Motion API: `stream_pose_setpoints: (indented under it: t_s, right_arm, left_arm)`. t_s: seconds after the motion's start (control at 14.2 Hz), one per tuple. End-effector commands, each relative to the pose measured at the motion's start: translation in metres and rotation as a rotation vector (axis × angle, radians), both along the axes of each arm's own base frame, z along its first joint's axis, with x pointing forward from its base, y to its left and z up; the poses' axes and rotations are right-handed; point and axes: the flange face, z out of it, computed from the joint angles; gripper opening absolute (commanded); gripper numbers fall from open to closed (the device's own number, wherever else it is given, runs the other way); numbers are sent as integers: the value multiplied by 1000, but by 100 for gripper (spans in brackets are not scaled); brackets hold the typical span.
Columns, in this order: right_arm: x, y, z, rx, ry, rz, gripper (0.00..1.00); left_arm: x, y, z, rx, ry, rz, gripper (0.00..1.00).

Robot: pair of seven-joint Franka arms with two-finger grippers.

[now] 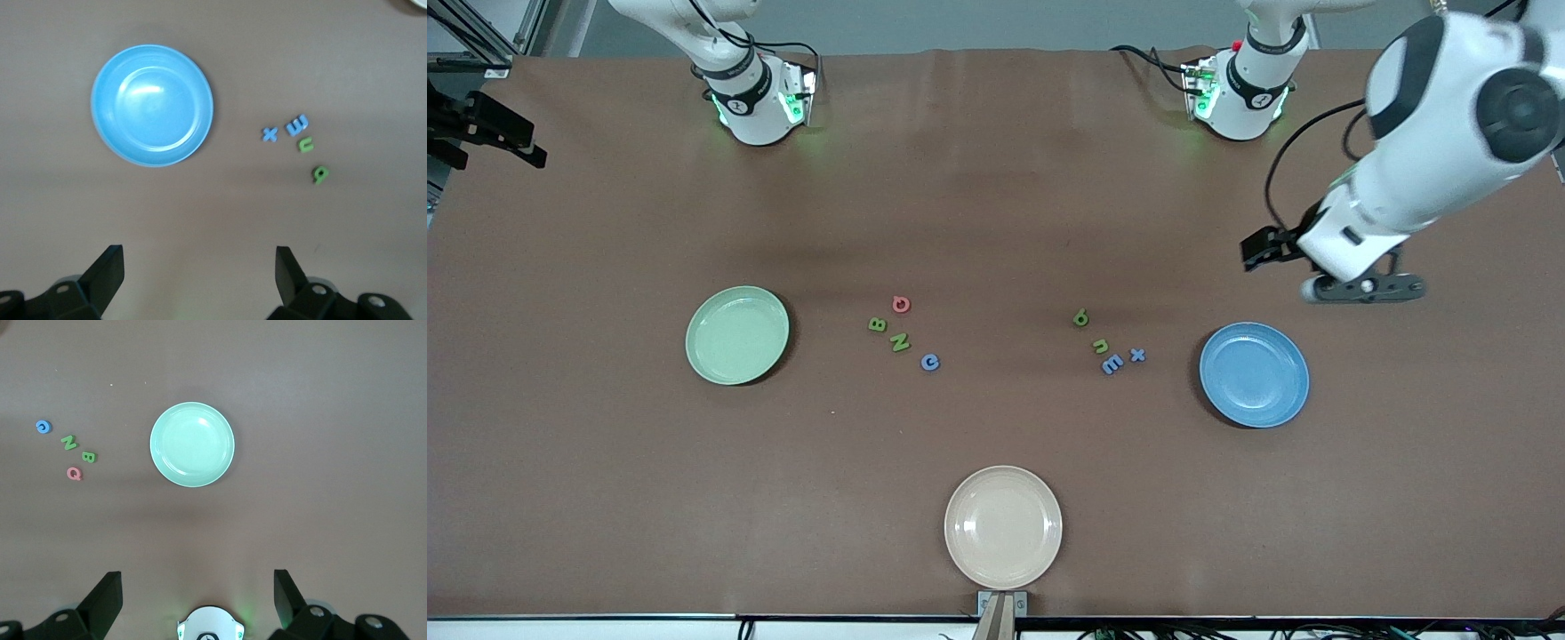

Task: Sort upper and lower case letters into plates
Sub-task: 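Reach the left gripper down to the blue x beside the blue plate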

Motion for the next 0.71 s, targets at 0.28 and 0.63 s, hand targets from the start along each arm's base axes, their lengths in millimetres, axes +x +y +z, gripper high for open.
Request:
stream_pose_setpoints:
  t_s: [0.28,0.63]
  right_arm:
    - [-2,4,1,0,-5,-5,100]
    - [-2,5,2,18,-8,-3,100]
  left_arm:
    - [3,-51,-104,26,-18,59,100]
    - [14,-84,-184,-4,-36,78,100]
